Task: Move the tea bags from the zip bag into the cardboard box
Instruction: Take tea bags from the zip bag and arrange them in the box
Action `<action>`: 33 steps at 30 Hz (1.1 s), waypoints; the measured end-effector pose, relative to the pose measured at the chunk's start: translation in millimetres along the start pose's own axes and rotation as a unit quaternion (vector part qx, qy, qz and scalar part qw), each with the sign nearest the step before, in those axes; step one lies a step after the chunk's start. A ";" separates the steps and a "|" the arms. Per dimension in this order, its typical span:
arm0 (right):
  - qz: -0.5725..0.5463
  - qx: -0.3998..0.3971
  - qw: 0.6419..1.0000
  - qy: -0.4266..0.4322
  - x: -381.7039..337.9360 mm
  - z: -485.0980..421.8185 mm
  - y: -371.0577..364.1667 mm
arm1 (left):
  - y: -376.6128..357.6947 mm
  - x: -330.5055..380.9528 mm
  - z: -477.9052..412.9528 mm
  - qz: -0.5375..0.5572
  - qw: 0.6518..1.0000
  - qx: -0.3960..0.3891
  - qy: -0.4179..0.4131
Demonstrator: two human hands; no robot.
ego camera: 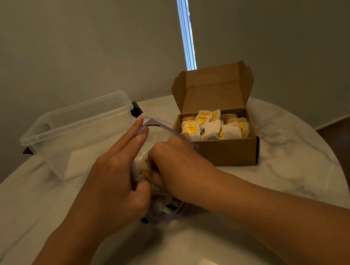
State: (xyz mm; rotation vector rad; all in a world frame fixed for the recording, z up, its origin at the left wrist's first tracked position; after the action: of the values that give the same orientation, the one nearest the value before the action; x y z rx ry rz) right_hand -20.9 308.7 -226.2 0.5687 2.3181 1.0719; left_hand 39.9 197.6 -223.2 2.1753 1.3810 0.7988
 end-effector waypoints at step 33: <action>0.111 -0.114 0.976 0.146 1.4 10.4 11.6 | -0.6 4.5 2.1 -0.003 1.000 -0.020 0.004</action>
State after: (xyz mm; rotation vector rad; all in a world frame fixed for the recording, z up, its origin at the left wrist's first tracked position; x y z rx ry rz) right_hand -13.9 322.4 -223.2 0.6251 2.3686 1.5982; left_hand 42.5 201.9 -224.0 2.1395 1.3617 0.8262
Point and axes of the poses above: each hand's wrist, its own z-axis away from the middle knuckle, its own y-axis out of the back of the hand, x = y × z, the point moved 3 cm from there along -z, towards the middle knuckle, and after that the axes turned 14 degrees about x, right-handed, at the moved point
